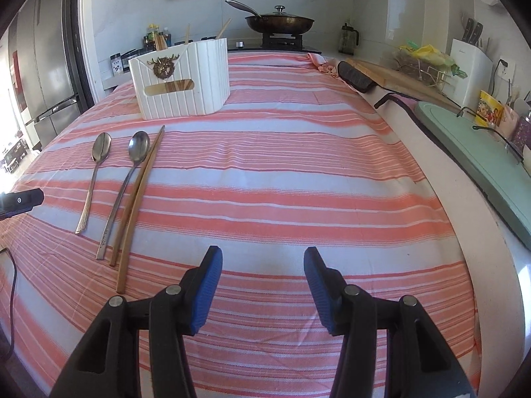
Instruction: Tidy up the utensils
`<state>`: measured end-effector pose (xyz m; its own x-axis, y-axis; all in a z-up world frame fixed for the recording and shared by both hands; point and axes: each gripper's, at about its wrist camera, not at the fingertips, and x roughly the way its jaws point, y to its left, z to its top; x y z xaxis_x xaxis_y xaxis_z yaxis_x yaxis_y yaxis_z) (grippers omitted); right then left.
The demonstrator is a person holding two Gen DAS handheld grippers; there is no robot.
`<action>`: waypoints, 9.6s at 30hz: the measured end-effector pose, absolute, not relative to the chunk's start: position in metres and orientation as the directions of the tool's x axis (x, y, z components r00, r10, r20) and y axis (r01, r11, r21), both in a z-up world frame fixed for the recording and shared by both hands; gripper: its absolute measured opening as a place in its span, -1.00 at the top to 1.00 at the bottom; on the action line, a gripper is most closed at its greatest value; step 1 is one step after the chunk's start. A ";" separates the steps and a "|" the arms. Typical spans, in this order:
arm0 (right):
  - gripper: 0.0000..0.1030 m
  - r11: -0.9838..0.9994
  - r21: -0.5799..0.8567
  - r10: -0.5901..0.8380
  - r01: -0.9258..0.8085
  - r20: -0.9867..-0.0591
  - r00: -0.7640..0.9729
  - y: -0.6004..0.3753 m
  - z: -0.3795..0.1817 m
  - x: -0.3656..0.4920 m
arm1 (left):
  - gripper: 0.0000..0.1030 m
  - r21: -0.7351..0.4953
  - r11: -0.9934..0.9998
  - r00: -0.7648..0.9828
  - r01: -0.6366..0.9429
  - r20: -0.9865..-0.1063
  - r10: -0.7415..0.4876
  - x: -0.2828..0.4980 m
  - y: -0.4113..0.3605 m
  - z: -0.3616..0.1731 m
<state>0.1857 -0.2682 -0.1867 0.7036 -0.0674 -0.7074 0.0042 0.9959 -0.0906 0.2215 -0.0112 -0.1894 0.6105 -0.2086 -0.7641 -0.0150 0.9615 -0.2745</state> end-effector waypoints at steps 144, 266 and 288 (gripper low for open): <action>-0.06 0.994 -0.101 -0.050 -0.046 -0.778 0.627 -0.256 -0.200 0.223 | -0.76 -0.001 0.999 0.585 -0.043 -0.811 0.024 0.261 -0.020 -0.211; 0.86 0.961 0.073 0.245 -0.268 -0.673 0.698 -0.182 -0.014 0.515 | 0.20 -0.290 0.935 0.638 0.201 -0.686 -0.350 0.507 -0.037 -0.018; -0.11 0.979 -0.091 0.066 -0.185 -0.714 0.697 -0.235 -0.139 0.253 | -0.70 -0.242 0.953 0.573 0.185 -0.761 -0.304 0.271 -0.045 -0.148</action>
